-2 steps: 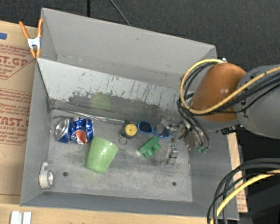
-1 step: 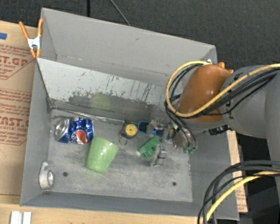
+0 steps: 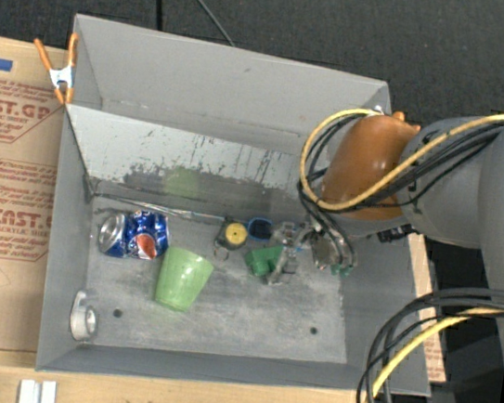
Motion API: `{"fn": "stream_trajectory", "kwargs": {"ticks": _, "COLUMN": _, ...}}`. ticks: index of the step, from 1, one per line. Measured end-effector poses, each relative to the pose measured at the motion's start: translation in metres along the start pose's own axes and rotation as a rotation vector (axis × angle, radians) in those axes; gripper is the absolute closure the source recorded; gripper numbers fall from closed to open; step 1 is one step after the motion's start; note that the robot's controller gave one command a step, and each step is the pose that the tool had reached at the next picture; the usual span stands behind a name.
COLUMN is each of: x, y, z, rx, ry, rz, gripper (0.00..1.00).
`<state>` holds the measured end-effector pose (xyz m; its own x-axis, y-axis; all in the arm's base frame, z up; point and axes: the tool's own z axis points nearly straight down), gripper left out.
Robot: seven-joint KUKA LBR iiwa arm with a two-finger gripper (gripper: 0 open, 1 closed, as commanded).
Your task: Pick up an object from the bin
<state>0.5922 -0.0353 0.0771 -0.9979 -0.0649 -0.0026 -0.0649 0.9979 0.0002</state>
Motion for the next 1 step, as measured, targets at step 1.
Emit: {"fn": "stream_trajectory", "kwargs": {"ticks": 1, "x": 0.0194, "y": 0.0167, "z": -0.1930, "rx": 0.000, "ry": -0.009, "rz": 0.045, "gripper": 1.00}}
